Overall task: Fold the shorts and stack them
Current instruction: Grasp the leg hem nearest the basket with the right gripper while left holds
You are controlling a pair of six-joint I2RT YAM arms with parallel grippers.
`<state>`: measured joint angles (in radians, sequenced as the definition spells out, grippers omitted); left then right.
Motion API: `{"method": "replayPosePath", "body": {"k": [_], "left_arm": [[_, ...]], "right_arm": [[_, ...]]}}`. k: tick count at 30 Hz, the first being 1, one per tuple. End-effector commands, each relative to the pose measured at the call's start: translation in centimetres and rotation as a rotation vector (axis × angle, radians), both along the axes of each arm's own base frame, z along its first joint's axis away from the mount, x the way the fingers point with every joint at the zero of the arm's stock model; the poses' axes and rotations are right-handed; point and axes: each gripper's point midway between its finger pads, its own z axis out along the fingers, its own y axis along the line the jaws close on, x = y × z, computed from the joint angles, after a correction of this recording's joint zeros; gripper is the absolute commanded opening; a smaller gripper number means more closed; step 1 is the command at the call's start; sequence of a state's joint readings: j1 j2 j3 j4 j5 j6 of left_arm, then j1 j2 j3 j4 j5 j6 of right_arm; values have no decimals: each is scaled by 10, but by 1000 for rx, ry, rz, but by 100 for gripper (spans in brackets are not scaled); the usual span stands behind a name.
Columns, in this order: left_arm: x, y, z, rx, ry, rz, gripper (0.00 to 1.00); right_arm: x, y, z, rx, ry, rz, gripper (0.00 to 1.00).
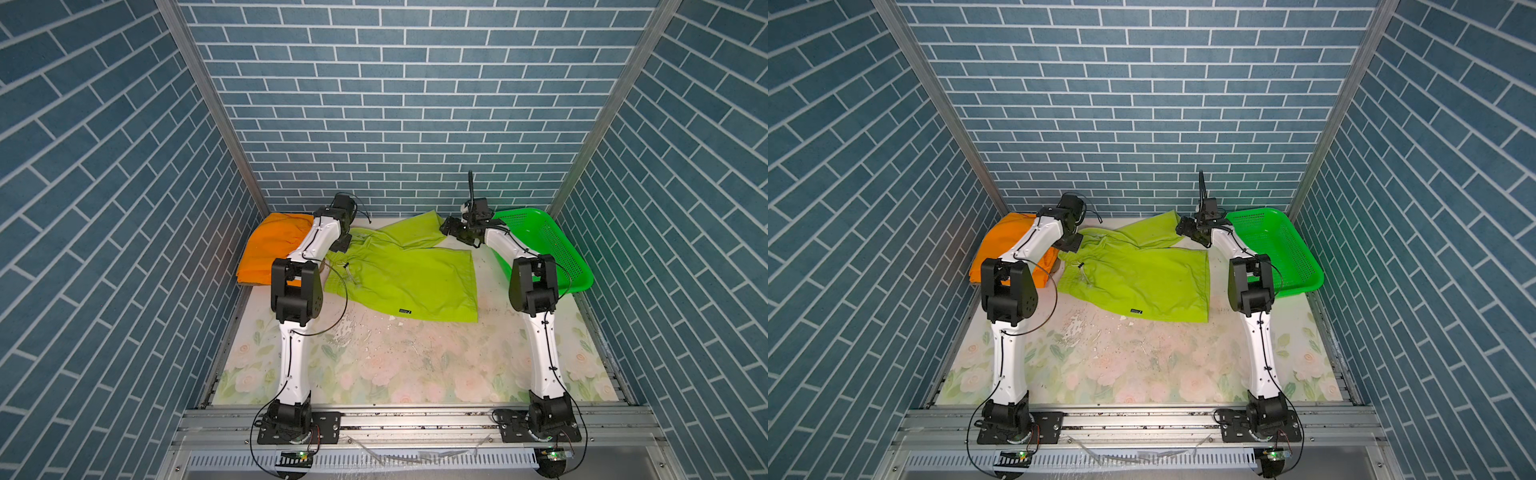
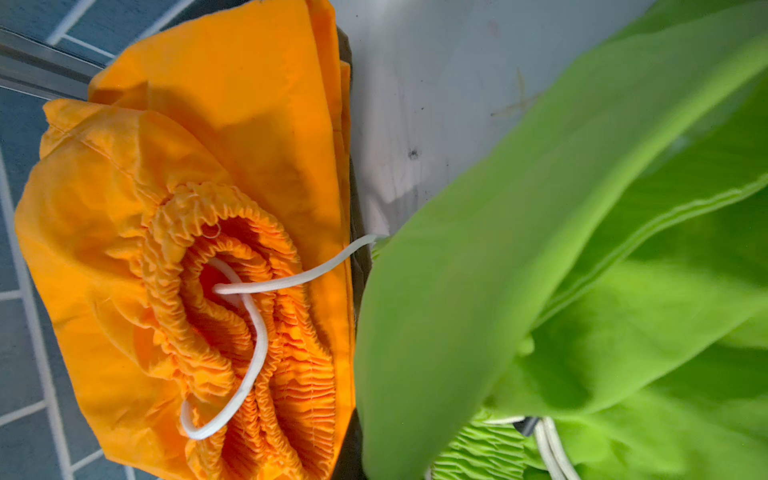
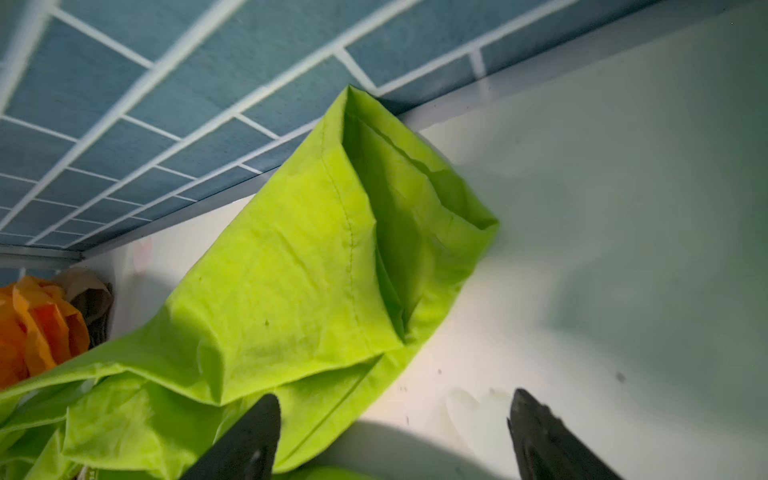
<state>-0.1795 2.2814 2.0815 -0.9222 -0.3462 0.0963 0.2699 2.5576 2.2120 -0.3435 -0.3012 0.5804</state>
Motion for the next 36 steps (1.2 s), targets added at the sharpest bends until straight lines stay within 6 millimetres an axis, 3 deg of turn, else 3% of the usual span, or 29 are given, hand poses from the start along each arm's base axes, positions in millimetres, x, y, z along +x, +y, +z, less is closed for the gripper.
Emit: {"method": "replayPosePath", "body": {"k": [1,11,23,29,32,34,36], "left_arm": [[-5,-9,12,-36,-15,-8,0],[-1,-10,9,-37,-18,-15,0],[-1,-11,6,-43,-14,-11,0],[0,-12,6,-48,-17,-10,0],[1,-12,7,-49,-20,-11,0],[1,-13,7,-52,-21,-12,0],[2,-13,8,-57,-24,-15,0]], "right_arm": [[18,25,19,102,-45,7,80],[23,32,-10,75,-14,-20,65],[19,30,-22,30,-2,-8,48],[21,32,-13,37,-18,1,23],[22,30,-4,33,-25,-3,0],[23,27,8,33,-39,-5,0],[25,24,33,41,-72,-7,0]]}}
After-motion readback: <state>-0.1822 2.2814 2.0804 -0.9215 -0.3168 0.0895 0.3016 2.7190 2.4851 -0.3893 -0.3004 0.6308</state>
